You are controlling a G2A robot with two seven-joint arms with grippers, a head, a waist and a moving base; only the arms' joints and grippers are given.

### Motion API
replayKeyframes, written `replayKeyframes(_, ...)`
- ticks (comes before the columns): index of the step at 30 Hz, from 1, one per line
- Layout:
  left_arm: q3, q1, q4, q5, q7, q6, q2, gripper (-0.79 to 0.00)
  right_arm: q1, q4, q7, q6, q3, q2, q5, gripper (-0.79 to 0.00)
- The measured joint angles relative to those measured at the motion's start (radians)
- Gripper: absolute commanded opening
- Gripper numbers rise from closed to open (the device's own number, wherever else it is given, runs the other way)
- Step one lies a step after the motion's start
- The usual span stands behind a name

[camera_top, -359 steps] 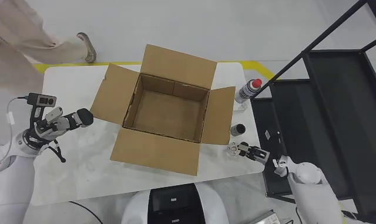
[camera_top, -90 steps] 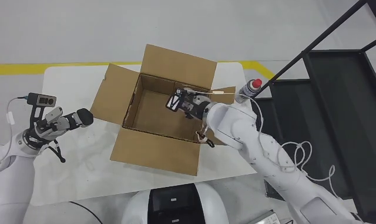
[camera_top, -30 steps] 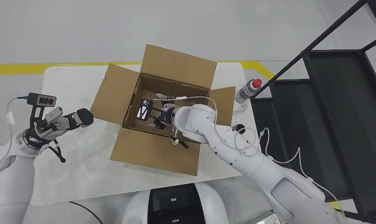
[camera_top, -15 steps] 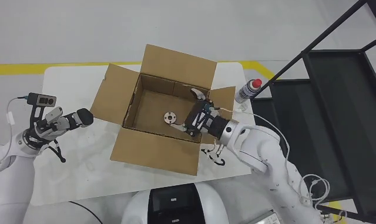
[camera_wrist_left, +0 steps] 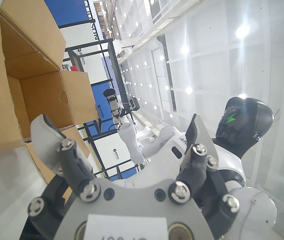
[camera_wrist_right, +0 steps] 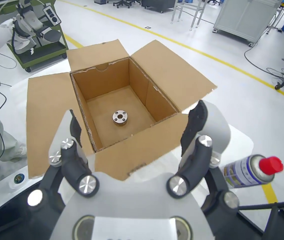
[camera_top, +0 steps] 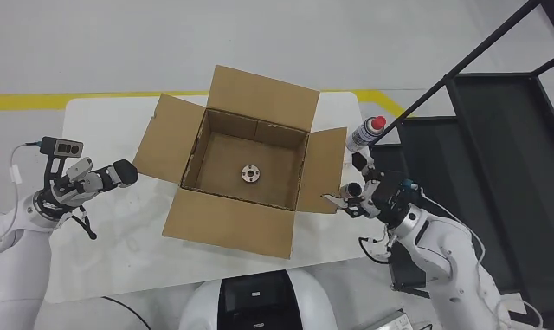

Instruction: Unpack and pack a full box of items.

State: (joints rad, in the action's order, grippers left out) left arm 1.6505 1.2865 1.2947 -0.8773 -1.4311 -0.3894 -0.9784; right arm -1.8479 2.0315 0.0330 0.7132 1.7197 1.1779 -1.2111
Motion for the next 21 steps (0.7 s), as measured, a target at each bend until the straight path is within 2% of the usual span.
replayKeyframes(4, 0.0, 0.0, 0.0, 0.0, 0.0, 0.0, 0.0, 0.0, 0.025, 0.015, -0.03, 0.027, -0.019, -0.004, -0.063, 0.0)
replayKeyframes(21, 0.0, 0.0, 0.0, 0.0, 0.0, 0.0, 0.0, 0.0, 0.026, 0.015, -0.032, 0.02, -0.017, -0.005, -0.059, 0.0)
